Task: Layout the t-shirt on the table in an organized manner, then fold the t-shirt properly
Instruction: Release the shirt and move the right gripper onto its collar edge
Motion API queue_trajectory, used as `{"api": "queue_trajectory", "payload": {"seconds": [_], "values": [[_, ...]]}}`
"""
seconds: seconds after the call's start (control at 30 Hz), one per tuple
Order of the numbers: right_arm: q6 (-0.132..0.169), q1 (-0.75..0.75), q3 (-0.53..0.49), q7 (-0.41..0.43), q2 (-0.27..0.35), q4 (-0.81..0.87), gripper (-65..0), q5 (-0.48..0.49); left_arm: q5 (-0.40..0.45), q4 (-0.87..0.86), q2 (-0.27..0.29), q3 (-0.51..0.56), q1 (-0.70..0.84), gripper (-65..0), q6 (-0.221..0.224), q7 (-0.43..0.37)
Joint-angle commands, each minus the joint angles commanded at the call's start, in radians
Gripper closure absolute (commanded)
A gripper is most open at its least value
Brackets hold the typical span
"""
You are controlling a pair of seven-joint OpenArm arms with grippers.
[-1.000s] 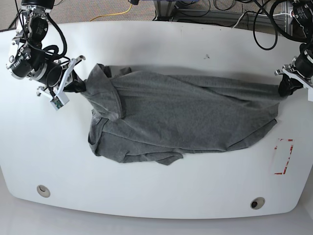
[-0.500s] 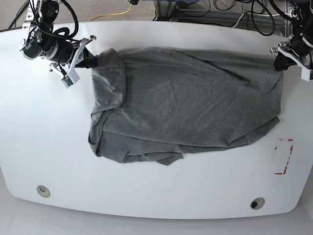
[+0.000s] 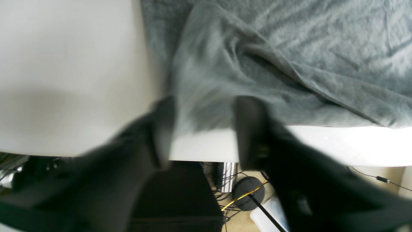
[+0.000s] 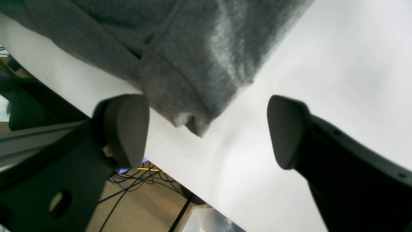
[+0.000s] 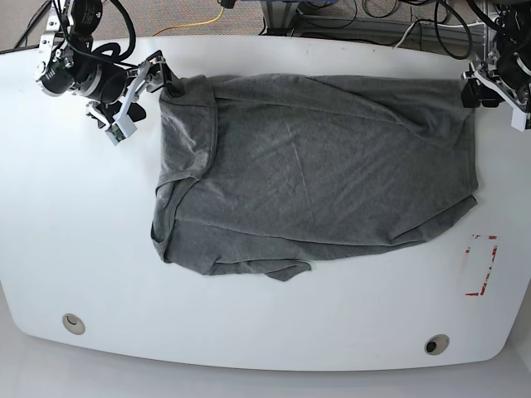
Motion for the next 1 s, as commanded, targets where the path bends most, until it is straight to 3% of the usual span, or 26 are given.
{"api": "queue_trajectory", "payload": {"seconds": [0.43,0.63,0.8,0.9,1.0], "values": [[0.000,0.181,-0.009,0.003,0.008,-0.009,-55.5,-0.002,-0.002,0.002,0.000,-0.041,-0.091,-37.9,0.000,0.000],[0.003,0.301,-0.117,0.011,-0.040,-0.021,-56.1,-0.015,0.002,0.000,0.003,-0.044,-0.181,-37.9,0.002,0.000],[0.006,0.373,-0.330,0.078,-0.072,-0.021,-56.0,-0.199,0.061,-0.002,0.025,-0.040,-0.230,-37.9,0.005,0.000],[0.009,0.390,-0.397,0.115,-0.075,-0.029,-55.6,-0.331,0.106,-0.002,0.048,-0.040,-0.255,-37.9,0.003,-0.002],[0.009,0.394,-0.427,0.137,-0.084,-0.041,-55.6,-0.402,0.127,-0.002,0.063,-0.040,-0.275,-37.9,0.003,-0.002]]}}
